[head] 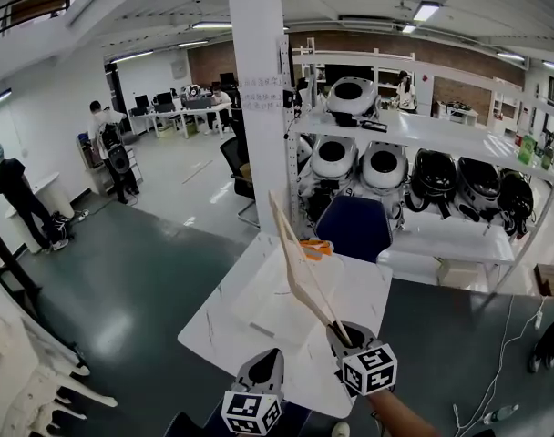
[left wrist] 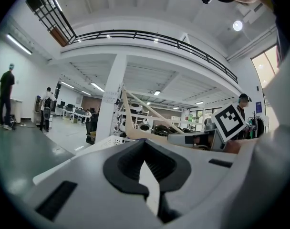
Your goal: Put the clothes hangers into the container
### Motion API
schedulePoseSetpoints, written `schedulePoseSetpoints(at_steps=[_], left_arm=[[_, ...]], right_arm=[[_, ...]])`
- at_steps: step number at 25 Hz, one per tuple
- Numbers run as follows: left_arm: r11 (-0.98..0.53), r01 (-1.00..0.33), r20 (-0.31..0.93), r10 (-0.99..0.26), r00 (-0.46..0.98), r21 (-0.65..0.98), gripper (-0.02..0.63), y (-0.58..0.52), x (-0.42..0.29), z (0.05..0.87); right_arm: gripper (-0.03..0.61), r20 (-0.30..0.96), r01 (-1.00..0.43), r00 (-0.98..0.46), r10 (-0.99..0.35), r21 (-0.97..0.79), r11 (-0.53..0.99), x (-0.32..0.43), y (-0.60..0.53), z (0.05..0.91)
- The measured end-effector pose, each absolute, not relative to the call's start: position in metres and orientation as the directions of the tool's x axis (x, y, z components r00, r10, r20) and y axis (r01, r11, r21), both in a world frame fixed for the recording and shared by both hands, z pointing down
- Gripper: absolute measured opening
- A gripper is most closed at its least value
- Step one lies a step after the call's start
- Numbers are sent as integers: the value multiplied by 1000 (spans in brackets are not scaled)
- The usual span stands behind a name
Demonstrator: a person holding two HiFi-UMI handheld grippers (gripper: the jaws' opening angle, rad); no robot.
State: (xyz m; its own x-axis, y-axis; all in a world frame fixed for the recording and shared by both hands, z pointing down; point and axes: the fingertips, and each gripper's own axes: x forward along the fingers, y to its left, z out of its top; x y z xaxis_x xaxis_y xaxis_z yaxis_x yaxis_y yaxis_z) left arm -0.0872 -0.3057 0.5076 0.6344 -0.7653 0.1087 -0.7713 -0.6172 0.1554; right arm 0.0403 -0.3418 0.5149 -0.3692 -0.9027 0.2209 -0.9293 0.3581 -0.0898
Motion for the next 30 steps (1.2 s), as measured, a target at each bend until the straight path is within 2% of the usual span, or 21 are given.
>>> schedulePoseSetpoints(at_steps=[30], left_arm=[[-550,-825,126,-816,564,132,5,-343,-73,511]], right_arm=[[60,410,-892,-432,-803,-65,447,34,-407,588]])
